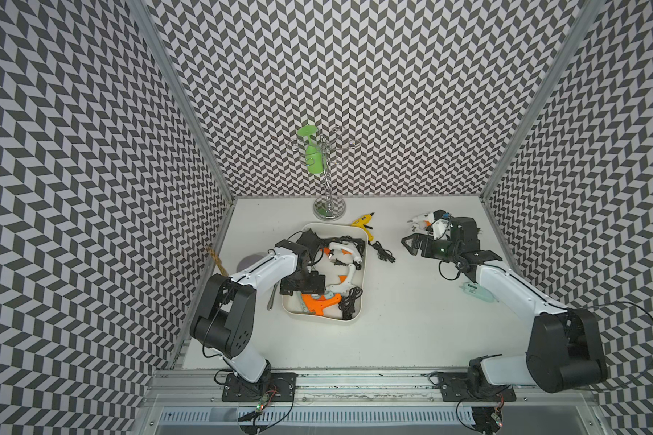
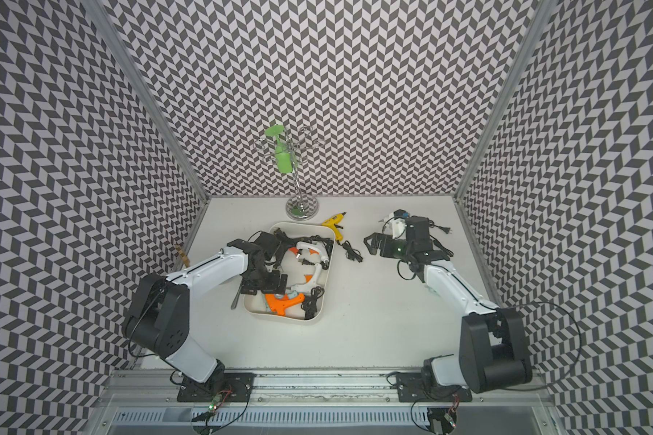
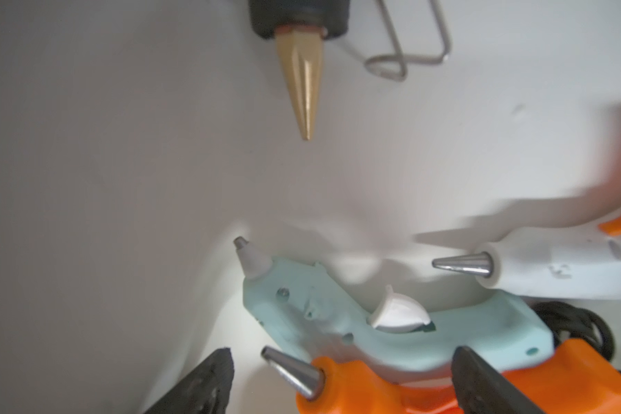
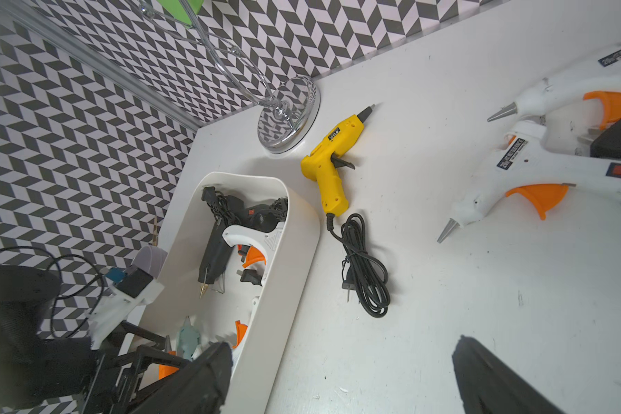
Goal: Put the hot melt glue gun into the storage box
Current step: Place the hot melt adhesive gun in the storage box.
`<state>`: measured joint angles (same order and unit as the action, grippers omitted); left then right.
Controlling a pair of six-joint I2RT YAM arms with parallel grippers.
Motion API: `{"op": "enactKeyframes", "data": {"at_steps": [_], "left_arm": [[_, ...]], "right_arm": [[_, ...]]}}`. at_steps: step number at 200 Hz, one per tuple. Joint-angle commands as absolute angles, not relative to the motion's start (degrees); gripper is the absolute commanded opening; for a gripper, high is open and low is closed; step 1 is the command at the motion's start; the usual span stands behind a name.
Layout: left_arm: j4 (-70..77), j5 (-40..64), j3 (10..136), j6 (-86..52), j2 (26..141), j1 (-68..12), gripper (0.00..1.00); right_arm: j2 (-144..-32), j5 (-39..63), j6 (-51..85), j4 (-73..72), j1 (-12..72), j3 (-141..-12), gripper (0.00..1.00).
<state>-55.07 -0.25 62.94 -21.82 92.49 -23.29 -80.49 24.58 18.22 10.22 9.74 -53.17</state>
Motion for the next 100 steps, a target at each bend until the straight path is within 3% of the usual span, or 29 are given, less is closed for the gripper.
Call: {"op": "enactKeyframes", "data": {"at_steps": [1,38,100], "left_arm": [[-53.6,-5.1,66.6,-24.1,86.8,-24.5,0.99],[-51.2,-8.9,69.5,-22.9,79.3,-27.6,1.0],[-20.7,16.6,59.0,-13.1,71.5,-34.5,0.86]], "right_arm": [[-81.8,21.9,16.8,11.8,9.9,-55.7,0.99],[-84.1,18.6,16.0,16.4,9.9,-59.2,0.99],[-90.2,5.9,16.8,24.9,6.1,-67.5,0.99]]}}
